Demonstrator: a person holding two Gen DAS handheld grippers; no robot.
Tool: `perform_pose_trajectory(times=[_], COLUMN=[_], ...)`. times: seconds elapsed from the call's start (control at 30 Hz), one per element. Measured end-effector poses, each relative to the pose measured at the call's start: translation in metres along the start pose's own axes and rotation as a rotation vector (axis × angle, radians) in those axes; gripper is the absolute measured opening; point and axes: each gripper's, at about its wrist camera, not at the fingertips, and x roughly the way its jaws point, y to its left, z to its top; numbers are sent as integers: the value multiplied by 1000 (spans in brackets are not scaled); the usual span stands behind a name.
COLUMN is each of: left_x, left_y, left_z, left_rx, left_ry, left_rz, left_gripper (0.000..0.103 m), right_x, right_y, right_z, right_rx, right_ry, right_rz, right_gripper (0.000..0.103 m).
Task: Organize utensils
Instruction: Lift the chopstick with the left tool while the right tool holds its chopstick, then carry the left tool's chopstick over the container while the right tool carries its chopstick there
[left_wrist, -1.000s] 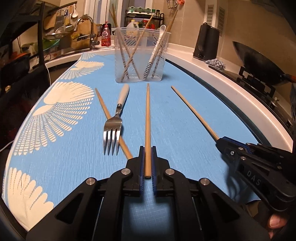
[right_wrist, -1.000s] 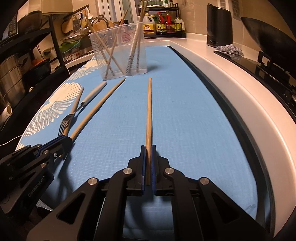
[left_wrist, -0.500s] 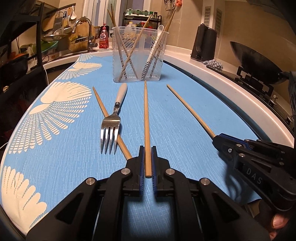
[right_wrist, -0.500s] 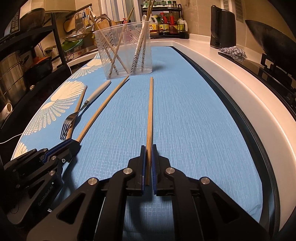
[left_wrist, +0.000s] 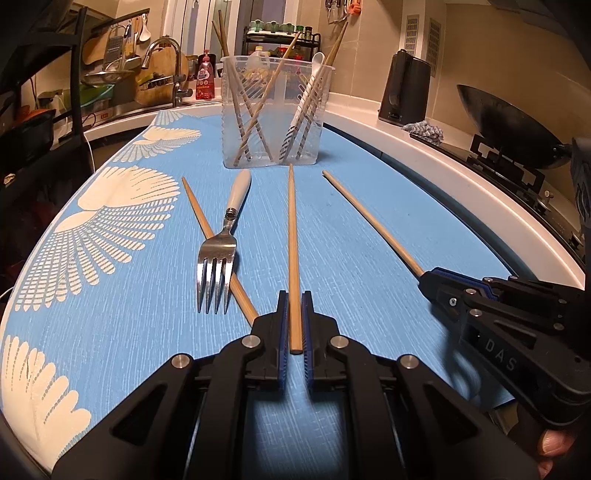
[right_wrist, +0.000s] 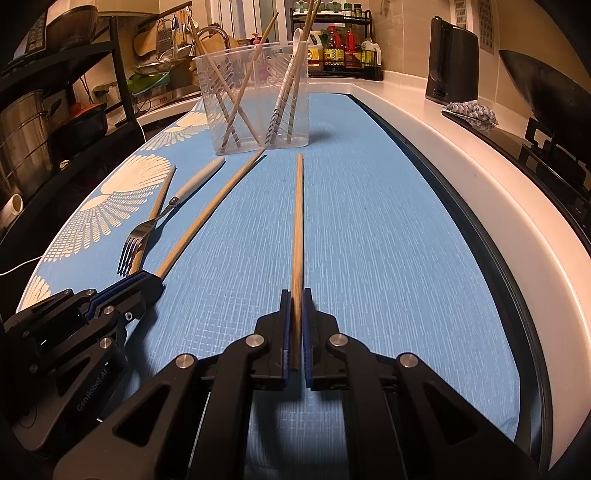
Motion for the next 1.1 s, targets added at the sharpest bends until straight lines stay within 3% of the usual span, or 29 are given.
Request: perform_pose_trajectory(times=[0.83, 1.1], left_x=[-58, -69], left_y=[15, 17], left_z=[51, 84], left_rx=[16, 58], left_ry=[-198, -243], left_rz=[42, 61], left_gripper=[7, 7], right_x=[-71, -96], right_y=[3, 0], right_z=[54, 95], right_rx=[-49, -64], right_ry=[-180, -243], right_rz=[-28, -14], right_gripper=[5, 5])
